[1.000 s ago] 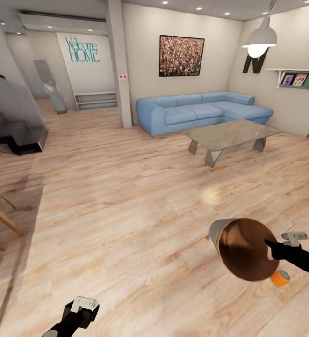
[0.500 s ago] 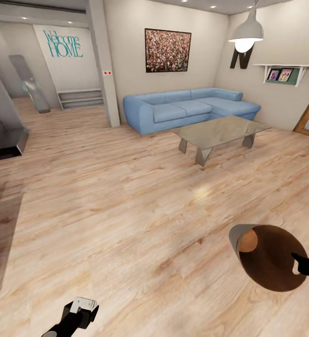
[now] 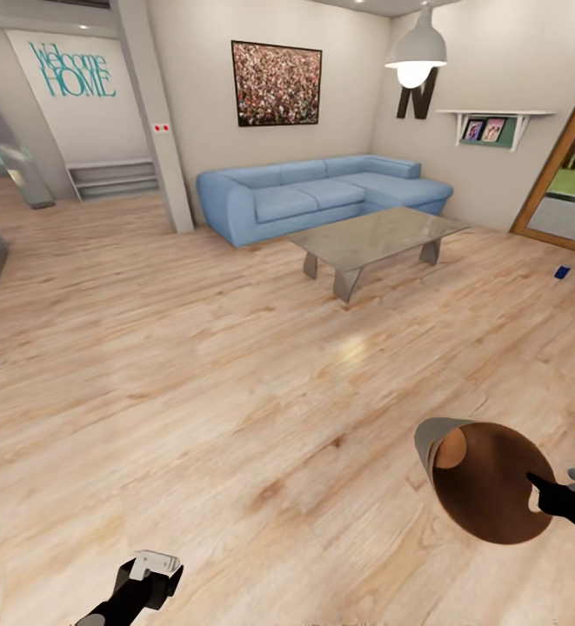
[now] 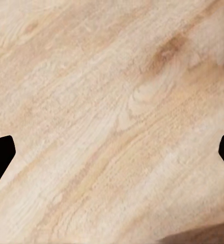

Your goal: Put the three can of soda from the living room inside the tash can in the kitchen.

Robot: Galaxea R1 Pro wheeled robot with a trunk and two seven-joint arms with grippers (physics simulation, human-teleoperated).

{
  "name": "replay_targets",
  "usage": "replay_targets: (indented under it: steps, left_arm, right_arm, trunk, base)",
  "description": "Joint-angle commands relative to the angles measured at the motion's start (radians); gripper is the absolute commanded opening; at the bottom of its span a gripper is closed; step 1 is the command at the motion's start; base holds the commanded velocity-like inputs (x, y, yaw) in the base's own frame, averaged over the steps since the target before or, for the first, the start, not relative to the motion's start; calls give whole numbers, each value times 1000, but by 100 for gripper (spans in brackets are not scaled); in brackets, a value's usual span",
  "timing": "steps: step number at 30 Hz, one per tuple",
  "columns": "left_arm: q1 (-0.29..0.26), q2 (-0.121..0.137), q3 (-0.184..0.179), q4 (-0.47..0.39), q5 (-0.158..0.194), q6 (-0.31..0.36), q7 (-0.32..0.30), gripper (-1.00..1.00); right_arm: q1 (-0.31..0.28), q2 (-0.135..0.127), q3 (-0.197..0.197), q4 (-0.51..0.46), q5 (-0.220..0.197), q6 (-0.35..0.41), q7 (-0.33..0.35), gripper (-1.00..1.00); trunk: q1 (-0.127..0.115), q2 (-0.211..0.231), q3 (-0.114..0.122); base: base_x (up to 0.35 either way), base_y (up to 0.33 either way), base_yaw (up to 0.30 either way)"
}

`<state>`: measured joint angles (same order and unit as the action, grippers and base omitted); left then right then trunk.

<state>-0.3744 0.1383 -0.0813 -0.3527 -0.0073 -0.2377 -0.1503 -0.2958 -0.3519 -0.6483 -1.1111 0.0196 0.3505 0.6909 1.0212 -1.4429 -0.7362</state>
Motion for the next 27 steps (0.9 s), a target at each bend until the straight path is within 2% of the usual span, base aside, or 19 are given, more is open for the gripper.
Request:
replay_targets:
  steps: [1,27]
  left_arm:
    - [0,0,0,0,0,0,0,100]
    - [1,-3,-1,1,0,-20,0,100]
  right_arm:
    - [-1,2,-1,-1,-13,1,7,-100]
    - [0,17,1,-2,-12,-4,7,-100]
  trunk:
    - [0,0,-1]
    - [0,0,-36]
  base:
    - [2,-310,-141]
    - [4,-311,-140]
